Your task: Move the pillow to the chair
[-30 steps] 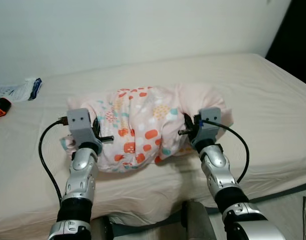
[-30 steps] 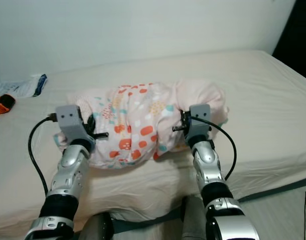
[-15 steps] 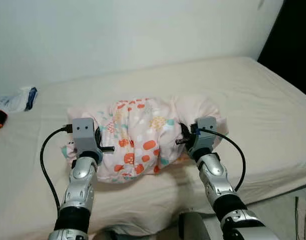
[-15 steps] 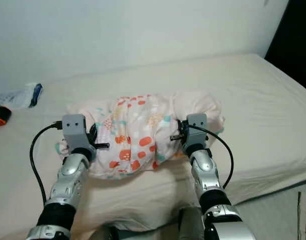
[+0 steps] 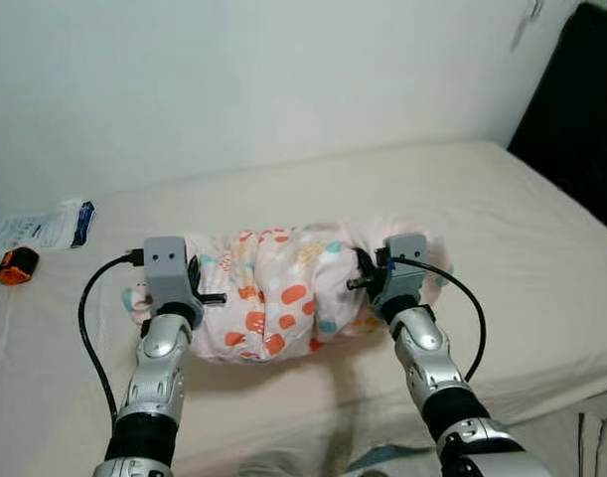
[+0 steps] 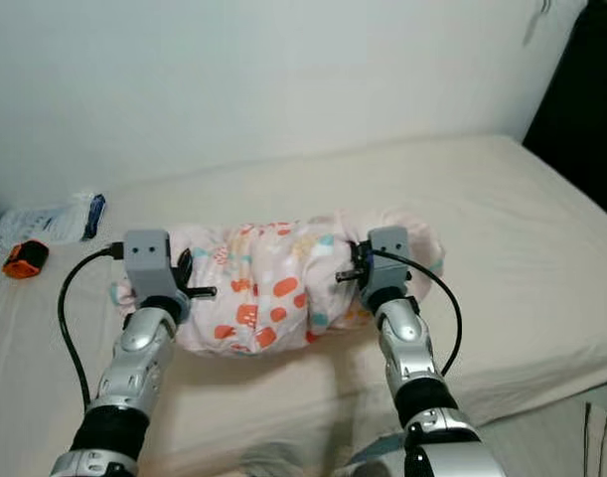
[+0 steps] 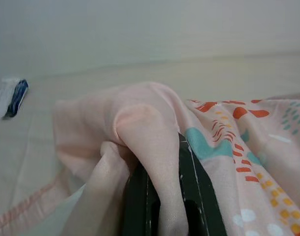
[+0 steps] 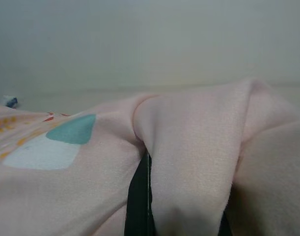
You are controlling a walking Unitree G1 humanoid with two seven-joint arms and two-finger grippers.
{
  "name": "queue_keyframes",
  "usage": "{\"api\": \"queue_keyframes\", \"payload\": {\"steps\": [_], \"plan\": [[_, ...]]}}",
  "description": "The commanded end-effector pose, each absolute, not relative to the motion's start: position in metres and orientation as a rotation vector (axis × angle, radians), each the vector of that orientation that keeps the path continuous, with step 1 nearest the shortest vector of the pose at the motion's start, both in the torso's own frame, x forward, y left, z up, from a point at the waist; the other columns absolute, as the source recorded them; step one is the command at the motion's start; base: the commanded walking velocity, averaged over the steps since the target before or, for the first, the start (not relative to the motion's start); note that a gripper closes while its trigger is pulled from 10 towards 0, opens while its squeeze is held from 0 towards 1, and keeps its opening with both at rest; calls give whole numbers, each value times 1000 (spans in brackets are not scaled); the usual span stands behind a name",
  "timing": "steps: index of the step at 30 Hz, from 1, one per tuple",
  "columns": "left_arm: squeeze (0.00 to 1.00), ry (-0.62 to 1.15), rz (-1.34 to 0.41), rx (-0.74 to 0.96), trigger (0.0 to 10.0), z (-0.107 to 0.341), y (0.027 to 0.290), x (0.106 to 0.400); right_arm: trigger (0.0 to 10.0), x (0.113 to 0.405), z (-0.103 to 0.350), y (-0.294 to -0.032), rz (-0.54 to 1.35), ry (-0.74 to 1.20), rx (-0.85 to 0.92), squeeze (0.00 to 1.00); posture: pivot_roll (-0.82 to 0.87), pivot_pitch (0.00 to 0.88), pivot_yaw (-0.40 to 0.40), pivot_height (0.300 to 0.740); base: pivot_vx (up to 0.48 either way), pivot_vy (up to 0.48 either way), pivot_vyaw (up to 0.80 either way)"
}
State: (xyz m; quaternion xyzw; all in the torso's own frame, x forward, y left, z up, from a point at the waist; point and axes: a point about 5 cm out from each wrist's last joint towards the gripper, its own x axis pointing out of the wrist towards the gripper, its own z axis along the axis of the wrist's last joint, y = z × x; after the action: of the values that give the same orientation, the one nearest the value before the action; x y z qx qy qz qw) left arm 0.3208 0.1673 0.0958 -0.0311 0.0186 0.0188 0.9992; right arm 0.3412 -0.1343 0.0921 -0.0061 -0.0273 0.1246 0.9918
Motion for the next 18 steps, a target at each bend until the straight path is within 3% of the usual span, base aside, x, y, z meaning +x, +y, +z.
{"api": "queue_keyframes", "payload": {"steps": [1,18], "plan": [[0,-36,-12,-35,10000,107,158,323,10000,343,101,-119,324,-99,-31,0,-55,0,15,735,0,0,0],[0,-31,-17,-33,10000,105,156,323,10000,340,85,-118,341,0,-46,0,-56,0,12,740,0,0,0]]}}
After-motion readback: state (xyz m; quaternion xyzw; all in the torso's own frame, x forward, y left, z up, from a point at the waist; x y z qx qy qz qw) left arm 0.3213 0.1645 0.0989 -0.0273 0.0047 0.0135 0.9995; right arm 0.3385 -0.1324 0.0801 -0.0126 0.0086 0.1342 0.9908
